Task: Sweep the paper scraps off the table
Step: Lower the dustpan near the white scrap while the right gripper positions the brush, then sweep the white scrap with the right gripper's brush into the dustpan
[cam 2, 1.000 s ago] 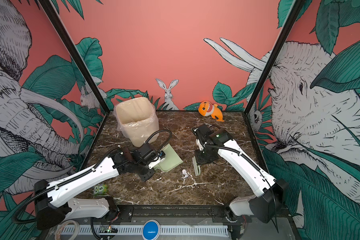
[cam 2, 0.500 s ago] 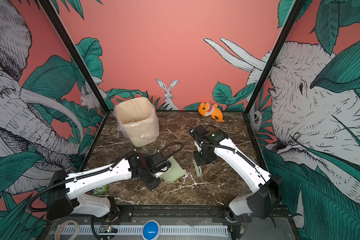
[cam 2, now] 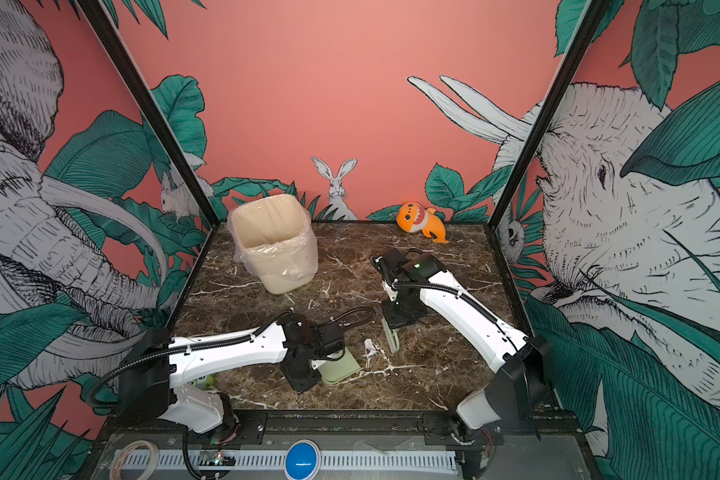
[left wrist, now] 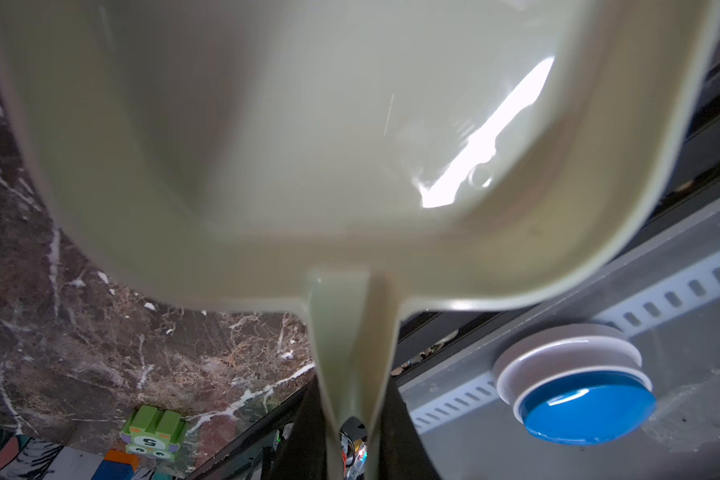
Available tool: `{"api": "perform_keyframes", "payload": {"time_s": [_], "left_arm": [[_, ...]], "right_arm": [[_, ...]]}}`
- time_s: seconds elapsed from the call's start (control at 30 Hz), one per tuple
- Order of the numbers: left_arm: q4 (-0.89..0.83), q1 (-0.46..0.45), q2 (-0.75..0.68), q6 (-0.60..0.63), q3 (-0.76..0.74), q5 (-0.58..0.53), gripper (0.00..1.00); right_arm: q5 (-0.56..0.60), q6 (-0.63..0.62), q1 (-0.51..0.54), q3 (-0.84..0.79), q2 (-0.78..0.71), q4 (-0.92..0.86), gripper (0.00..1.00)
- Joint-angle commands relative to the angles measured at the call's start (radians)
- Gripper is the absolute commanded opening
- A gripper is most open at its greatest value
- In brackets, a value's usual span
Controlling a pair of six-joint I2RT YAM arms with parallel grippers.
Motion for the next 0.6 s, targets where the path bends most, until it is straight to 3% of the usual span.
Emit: {"api": "perform_keyframes", "payload": {"time_s": [0.0, 0.23, 0.57], "left_arm": [[-0.002, -0.012, 0.005, -0.023, -0.007, -0.006, 0.18], [0.034, -0.022, 0.057, 0.002, 0.030, 0.001, 0.18], [0.060, -0.024, 0.100, 0.066, 0.069, -0.007, 0.17]], "right_arm": [[-0.017, -0.024, -0.004, 0.023, 0.012, 0.004, 0.00], [-0.105, -0.021, -0.027, 0.013, 0.030, 0.055, 0.00], [-0.092, -0.069, -0.044, 0.061, 0.075, 0.002, 0.00]]}}
